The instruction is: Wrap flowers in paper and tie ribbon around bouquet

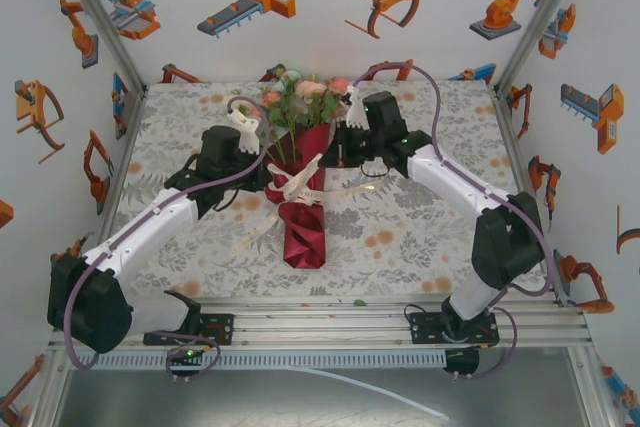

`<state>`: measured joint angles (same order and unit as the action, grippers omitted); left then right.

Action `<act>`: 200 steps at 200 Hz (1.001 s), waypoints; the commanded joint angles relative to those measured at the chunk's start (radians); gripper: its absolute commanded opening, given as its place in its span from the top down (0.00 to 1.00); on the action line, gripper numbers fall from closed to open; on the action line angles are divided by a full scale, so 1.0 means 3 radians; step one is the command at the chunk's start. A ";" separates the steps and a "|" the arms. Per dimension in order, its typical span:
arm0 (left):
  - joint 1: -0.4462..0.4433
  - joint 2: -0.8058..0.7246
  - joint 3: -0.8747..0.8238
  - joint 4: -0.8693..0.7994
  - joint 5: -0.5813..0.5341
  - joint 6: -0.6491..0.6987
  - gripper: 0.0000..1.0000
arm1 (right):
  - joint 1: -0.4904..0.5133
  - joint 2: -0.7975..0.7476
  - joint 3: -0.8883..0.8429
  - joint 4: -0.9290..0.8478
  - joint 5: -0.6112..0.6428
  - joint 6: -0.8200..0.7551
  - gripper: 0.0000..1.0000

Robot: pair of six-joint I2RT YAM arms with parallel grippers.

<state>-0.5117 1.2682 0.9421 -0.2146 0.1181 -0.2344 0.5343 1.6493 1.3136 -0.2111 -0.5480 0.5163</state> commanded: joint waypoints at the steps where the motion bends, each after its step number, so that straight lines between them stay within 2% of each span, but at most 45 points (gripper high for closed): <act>1: -0.0012 -0.0095 0.0027 -0.0215 -0.0062 -0.0118 0.98 | 0.0009 0.0126 0.0198 0.0093 0.0049 0.0229 1.00; 28: -0.0004 -0.0088 0.0171 -0.0377 -0.0092 -0.0360 0.98 | 0.0009 0.0264 0.0280 0.0258 0.0013 0.0470 1.00; 46: 0.0003 -0.0112 0.0192 -0.0333 -0.0003 -0.0825 0.99 | 0.0009 0.0363 0.0371 0.0247 0.0076 0.0552 1.00; 70: -0.0052 -0.0105 -0.0079 0.0313 0.0476 -0.1711 1.00 | 0.0009 0.0452 0.0426 0.0273 0.0046 0.0629 1.00; 89: -0.0280 0.0018 -0.0215 0.0774 0.0548 -0.2126 1.00 | 0.0010 0.0453 0.0418 0.0287 0.0035 0.0641 1.00; 115: -0.0551 0.0305 -0.0070 0.0695 0.0331 -0.2046 0.99 | 0.0009 0.0419 0.0380 0.0297 0.0010 0.0641 1.00; 152: -0.0559 0.0647 0.0050 0.0528 0.0026 -0.1786 0.97 | 0.0019 0.0393 0.0340 0.0330 -0.0084 0.0646 1.00; 167: -0.0558 0.0749 0.0087 0.0360 -0.0290 -0.1658 0.97 | 0.0029 0.0375 0.0326 0.0337 -0.0115 0.0646 1.00; 186: -0.0555 0.0828 -0.0011 0.0504 -0.0610 -0.1493 0.96 | 0.0042 0.0372 0.0300 0.0376 -0.0150 0.0645 1.00; 200: -0.0549 0.0904 0.0005 0.0506 -0.0684 -0.1465 0.96 | 0.0050 0.0377 0.0304 0.0379 -0.0195 0.0646 1.00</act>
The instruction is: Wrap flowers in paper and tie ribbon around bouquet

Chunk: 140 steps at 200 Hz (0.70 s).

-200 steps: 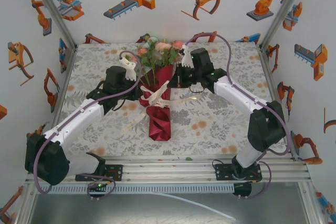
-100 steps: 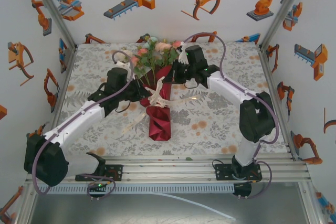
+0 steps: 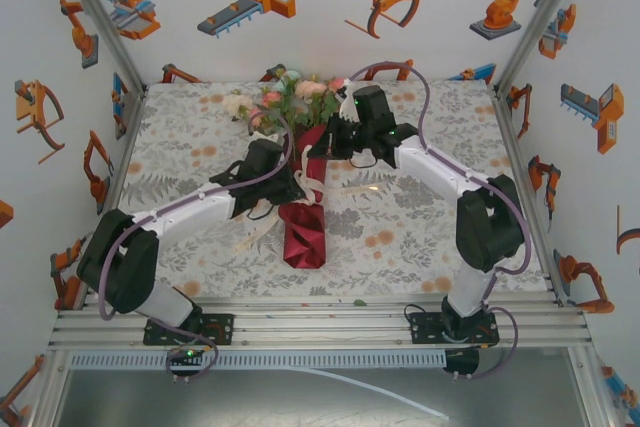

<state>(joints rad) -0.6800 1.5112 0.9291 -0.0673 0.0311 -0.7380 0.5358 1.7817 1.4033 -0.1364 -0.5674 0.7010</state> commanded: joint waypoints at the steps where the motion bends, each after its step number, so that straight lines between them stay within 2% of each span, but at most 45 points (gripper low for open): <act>1: 0.0012 0.0100 0.0048 0.0020 -0.0392 0.0214 0.96 | 0.0045 -0.0064 0.0006 0.0129 -0.0132 0.0031 1.00; 16: 0.0012 0.0161 0.0096 0.0022 -0.0362 0.0229 0.97 | 0.0050 -0.0063 -0.0009 0.0131 -0.0172 0.0022 1.00; 34: 0.0012 0.0189 0.0105 0.0056 -0.0330 0.0208 0.97 | 0.0050 -0.0076 -0.0011 0.0084 -0.0174 -0.0036 0.86; 63: 0.0023 0.0230 0.0094 0.0134 -0.0267 0.0151 0.97 | 0.0029 -0.0173 0.0006 -0.0182 0.0127 -0.0229 0.69; 87: 0.0027 0.0275 0.0104 0.0154 -0.0219 0.0103 0.97 | -0.0063 -0.0297 -0.0075 -0.0333 0.0233 -0.0317 0.59; 115: 0.0052 0.0271 0.0088 0.0220 -0.0131 0.0044 0.97 | -0.0119 -0.0504 -0.0343 -0.0335 0.0283 -0.0384 0.57; 140: 0.0107 0.0273 0.0094 0.0291 -0.0016 -0.0069 0.97 | -0.0102 -0.0605 -0.0607 -0.0220 0.0220 -0.0387 0.62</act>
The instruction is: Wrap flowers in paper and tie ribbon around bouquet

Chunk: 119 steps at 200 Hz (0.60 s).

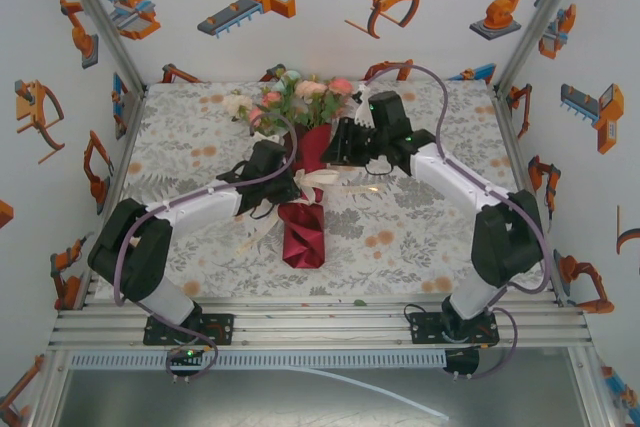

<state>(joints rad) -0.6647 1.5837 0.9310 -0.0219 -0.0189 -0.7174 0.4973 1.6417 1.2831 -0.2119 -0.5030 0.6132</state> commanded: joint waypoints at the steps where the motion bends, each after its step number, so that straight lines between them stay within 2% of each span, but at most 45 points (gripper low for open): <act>1: 0.0057 0.0030 0.0085 0.0145 0.0155 -0.0144 0.97 | 0.0031 -0.0139 -0.0212 0.0039 0.0005 -0.0095 0.62; 22: 0.0104 0.0041 0.0085 0.0232 0.0284 -0.0229 0.97 | 0.0121 -0.0107 -0.0324 0.0096 0.0025 -0.0156 0.64; 65: 0.0149 0.0134 0.0103 0.0219 0.0298 -0.0275 0.97 | 0.0399 0.0199 -0.0253 0.0272 0.0080 -0.0157 0.64; 119: 0.0219 0.0191 0.0072 0.0343 0.0444 -0.0460 0.97 | 0.0449 0.0513 -0.0173 0.0348 0.0097 -0.0313 0.57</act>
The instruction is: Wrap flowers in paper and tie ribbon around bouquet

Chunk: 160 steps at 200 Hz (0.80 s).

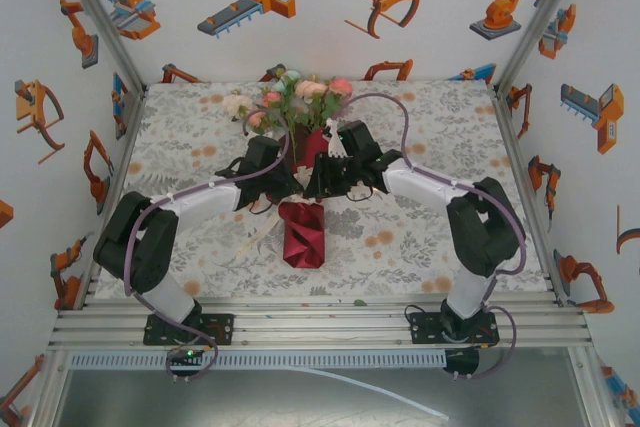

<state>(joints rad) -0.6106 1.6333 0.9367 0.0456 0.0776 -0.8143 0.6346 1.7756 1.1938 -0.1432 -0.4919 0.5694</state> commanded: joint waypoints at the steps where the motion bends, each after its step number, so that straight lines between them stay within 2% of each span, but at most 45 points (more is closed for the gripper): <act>1: 0.0040 0.0024 0.0050 0.0121 0.0124 -0.0138 0.97 | -0.0006 0.0070 0.0123 0.0119 0.0057 -0.0168 0.57; 83: 0.0092 -0.0050 -0.0014 0.0203 0.0259 -0.0264 0.98 | -0.0009 0.0288 0.0175 0.0272 0.0095 -0.0260 0.63; 95: 0.0103 -0.0056 -0.0027 0.0223 0.0282 -0.0297 0.98 | -0.0014 0.0271 0.0178 0.0280 0.0090 -0.0268 0.70; 117: 0.0127 -0.0065 -0.0040 0.0266 0.0343 -0.0386 0.98 | -0.0014 0.0213 0.0135 0.0336 0.0054 -0.0274 0.90; 132: 0.0143 -0.0057 -0.0044 0.0268 0.0362 -0.0471 0.98 | -0.0014 0.0162 0.0075 0.0416 -0.0031 -0.0304 0.99; 160: 0.0190 -0.0054 -0.0079 0.0291 0.0381 -0.0597 0.98 | -0.0014 0.0058 -0.0034 0.0493 -0.0082 -0.0353 1.00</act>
<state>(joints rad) -0.5663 1.6325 0.9340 0.1043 0.1684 -0.9386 0.6334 1.8465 1.2076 -0.0418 -0.4923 0.4934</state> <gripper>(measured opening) 0.028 0.004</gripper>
